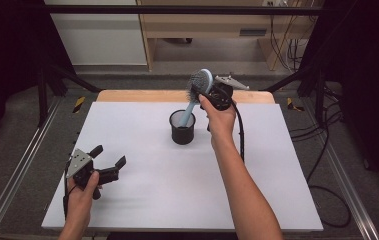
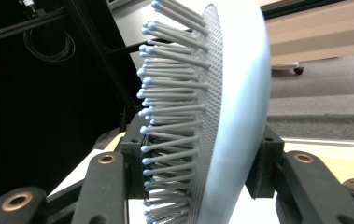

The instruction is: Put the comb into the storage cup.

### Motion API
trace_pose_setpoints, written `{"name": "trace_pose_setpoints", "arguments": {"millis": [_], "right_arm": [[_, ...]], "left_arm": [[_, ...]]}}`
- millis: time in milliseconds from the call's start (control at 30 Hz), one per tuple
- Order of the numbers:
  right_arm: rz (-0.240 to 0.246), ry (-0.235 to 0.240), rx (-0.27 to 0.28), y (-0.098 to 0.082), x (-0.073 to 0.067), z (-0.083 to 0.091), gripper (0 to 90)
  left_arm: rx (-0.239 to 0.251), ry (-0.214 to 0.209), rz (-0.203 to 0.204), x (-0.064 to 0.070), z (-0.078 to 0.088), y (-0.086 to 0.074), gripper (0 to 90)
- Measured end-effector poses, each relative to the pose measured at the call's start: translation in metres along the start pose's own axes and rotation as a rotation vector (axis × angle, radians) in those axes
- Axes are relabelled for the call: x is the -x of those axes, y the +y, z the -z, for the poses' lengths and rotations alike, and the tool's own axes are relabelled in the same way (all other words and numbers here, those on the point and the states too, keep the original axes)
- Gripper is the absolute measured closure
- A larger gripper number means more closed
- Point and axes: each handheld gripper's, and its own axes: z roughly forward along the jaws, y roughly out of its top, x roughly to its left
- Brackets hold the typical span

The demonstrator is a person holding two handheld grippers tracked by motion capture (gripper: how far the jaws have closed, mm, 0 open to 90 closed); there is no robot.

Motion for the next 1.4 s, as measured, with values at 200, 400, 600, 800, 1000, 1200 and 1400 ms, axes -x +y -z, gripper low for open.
{"name": "trace_pose_setpoints", "arguments": {"millis": [200,400,600,800,1000,1200,1400], "right_arm": [[0.005,-0.004,-0.016,-0.005,0.0,-0.004,52.1],[-0.005,-0.014,-0.025,-0.013,0.003,-0.007,51.9],[-0.016,-0.023,-0.041,-0.022,0.007,-0.01,51.8],[-0.024,-0.02,-0.042,-0.027,0.006,-0.014,51.8],[-0.05,-0.022,-0.037,-0.031,0.008,-0.016,51.7],[-0.06,-0.018,-0.042,-0.035,0.009,-0.017,51.6],[-0.085,-0.016,-0.048,-0.039,0.009,-0.021,51.5]], "left_arm": [[0.001,0.002,-0.003,0.001,0.0,0.0,2.2],[0.001,0.001,-0.002,0.0,0.0,0.0,2.0],[0.002,0.005,0.003,0.0,0.0,0.0,2.0],[0.001,0.003,0.004,0.0,0.0,0.0,2.0],[0.001,0.001,0.003,0.0,0.0,0.0,2.0],[0.001,-0.003,0.002,0.001,0.0,0.0,2.0],[0.0,-0.006,0.004,0.001,0.0,0.0,2.0]]}}
